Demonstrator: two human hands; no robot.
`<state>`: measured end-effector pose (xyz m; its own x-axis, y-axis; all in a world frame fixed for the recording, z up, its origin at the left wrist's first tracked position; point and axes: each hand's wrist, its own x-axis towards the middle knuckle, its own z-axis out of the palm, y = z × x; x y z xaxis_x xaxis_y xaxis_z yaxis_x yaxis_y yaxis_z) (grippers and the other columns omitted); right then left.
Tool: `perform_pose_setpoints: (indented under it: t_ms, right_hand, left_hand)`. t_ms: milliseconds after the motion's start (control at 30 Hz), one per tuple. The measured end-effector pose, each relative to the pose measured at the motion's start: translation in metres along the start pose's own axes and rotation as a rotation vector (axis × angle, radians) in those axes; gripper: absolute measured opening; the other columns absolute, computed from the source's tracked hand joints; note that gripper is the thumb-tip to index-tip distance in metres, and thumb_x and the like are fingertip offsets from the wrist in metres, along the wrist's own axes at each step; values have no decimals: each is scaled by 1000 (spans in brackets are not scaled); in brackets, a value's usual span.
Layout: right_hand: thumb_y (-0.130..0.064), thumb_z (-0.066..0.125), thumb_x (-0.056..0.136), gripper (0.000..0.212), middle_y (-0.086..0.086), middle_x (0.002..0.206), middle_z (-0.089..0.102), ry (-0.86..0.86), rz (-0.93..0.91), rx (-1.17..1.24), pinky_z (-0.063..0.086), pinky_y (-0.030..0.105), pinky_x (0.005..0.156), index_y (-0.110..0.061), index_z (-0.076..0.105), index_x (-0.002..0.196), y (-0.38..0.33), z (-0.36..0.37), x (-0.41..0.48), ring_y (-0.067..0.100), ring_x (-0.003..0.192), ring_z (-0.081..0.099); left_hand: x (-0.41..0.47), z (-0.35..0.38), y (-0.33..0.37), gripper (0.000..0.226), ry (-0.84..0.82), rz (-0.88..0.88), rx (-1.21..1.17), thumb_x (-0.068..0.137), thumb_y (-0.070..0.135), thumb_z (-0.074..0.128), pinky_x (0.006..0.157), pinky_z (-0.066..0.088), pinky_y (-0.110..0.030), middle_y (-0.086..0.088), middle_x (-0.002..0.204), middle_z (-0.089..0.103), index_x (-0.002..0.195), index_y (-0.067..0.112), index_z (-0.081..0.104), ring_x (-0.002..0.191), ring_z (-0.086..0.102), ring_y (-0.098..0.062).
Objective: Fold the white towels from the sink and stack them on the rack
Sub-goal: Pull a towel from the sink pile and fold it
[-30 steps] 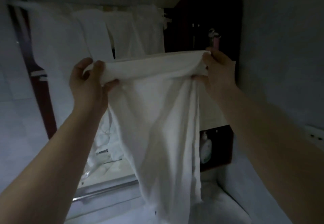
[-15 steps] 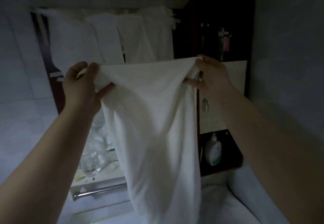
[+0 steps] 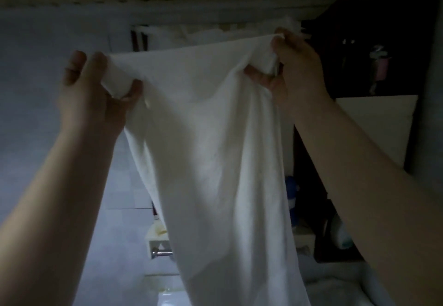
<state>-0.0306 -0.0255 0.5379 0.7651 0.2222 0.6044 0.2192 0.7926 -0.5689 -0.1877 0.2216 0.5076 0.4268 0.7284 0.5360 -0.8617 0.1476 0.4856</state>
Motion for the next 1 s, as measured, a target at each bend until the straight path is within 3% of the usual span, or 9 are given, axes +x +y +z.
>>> perform_pose_setpoints:
  t_ms: [133, 233, 333, 400, 500, 633, 767, 867, 1000]
  right_hand:
    - [-6, 59, 98, 22, 12, 126, 57, 88, 163, -203, 61, 56, 71, -10, 65, 119, 38, 12, 6, 29, 115, 56]
    - [-7, 62, 96, 18, 10, 124, 59, 134, 172, -161, 61, 53, 68, -14, 68, 111, 62, 11, 6, 29, 113, 57]
    - [-9, 61, 98, 23, 9, 120, 61, 143, 155, -222, 62, 54, 71, -10, 66, 120, 85, 11, 2, 27, 109, 59]
    - [-8, 60, 98, 25, 11, 112, 63, 107, 224, -306, 62, 49, 65, -6, 64, 123, 95, 9, -2, 29, 105, 62]
    - [-10, 63, 95, 17, 6, 106, 65, 131, 80, -218, 62, 46, 67, -11, 68, 112, 101, 7, -2, 26, 101, 64]
    - [-12, 66, 95, 19, -4, 104, 66, 161, 63, -270, 62, 44, 64, -15, 70, 113, 111, 7, -4, 16, 99, 62]
    - [-12, 64, 94, 20, -9, 104, 69, 188, -48, -198, 61, 46, 76, -20, 69, 112, 120, 4, -9, 7, 95, 65]
    - [-12, 64, 96, 19, -8, 94, 70, 172, 22, -221, 60, 53, 80, -15, 68, 114, 124, 1, -10, -2, 73, 69]
    - [-13, 66, 95, 17, -8, 95, 70, 149, 48, -223, 58, 58, 79, -18, 70, 111, 119, -2, -9, -4, 71, 68]
  left_hand:
    - [4, -21, 9, 19, 99, -57, 170, 98, 13, 60, 71, 58, -49, -3, 117, 53, 89, 26, 49, 113, 52, -28]
    - [8, -40, 9, 15, 102, -134, 219, 100, 16, 57, 63, 57, -61, -2, 114, 51, 105, 27, 47, 109, 51, -31]
    - [12, -51, 15, 27, 77, -126, 272, 101, 18, 57, 47, 49, -71, -1, 115, 48, 126, 22, 46, 104, 52, -32]
    - [12, -55, 14, 31, 131, -82, 267, 98, 19, 63, 49, 50, -70, 3, 111, 50, 126, 24, 51, 101, 54, -29]
    - [6, -61, 9, 20, 122, -11, 288, 96, 20, 64, 64, 54, -70, 0, 103, 51, 108, 22, 47, 101, 58, -28]
    - [2, -66, 4, 29, 174, 21, 262, 95, 21, 66, 75, 51, -74, -7, 119, 53, 119, 21, 50, 115, 57, -30]
    - [-1, -69, 1, 31, 181, 89, 249, 92, 21, 68, 75, 54, -69, -15, 140, 48, 118, 19, 52, 126, 52, -32]
    - [0, -70, 0, 25, 191, 111, 232, 91, 21, 69, 77, 56, -65, -8, 131, 51, 111, 23, 54, 124, 52, -27]
    - [-2, -81, -8, 19, 191, 110, 231, 93, 18, 67, 79, 54, -67, -4, 118, 51, 104, 24, 53, 113, 53, -23]
